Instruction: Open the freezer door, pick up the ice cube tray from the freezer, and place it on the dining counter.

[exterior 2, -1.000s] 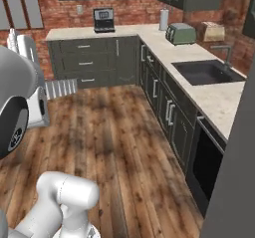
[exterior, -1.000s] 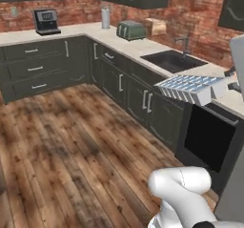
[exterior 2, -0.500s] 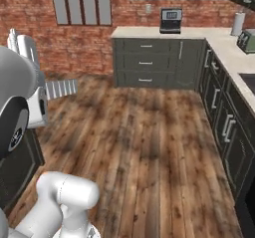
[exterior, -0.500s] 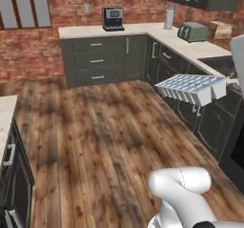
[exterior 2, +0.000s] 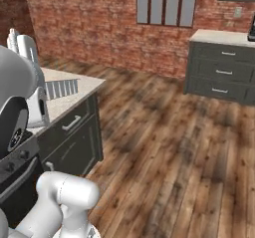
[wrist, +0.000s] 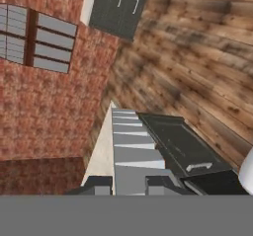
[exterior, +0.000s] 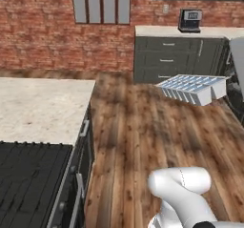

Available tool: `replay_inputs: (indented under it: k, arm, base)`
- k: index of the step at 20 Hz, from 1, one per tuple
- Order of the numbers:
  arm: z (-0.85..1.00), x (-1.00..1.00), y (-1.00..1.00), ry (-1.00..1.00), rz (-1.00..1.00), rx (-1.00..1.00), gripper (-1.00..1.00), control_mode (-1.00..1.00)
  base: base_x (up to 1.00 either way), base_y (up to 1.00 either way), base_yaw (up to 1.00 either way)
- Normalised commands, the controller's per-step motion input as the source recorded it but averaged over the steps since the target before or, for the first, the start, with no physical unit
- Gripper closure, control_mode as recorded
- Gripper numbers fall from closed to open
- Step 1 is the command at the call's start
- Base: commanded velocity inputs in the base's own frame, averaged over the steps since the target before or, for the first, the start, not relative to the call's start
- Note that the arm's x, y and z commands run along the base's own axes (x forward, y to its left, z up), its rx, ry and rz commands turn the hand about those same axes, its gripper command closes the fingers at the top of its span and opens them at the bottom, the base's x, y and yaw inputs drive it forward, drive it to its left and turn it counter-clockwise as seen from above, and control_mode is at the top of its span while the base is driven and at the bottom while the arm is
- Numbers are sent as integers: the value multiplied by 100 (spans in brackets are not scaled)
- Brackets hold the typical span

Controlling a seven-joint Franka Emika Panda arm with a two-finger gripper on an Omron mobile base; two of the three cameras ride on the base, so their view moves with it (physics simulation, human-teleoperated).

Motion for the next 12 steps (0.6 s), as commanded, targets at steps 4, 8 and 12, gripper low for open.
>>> replay_inputs:
  k: [4, 8, 12]
  arm:
    - [0, 0, 0, 0, 0, 0, 100, 100]
    - [0, 0, 0, 0, 0, 0, 100, 100]
    - [0, 0, 0, 0, 0, 0, 100, 100]
  base:
    - [-31, 72, 58]
    - [-48, 61, 60]
    - [-49, 30, 59]
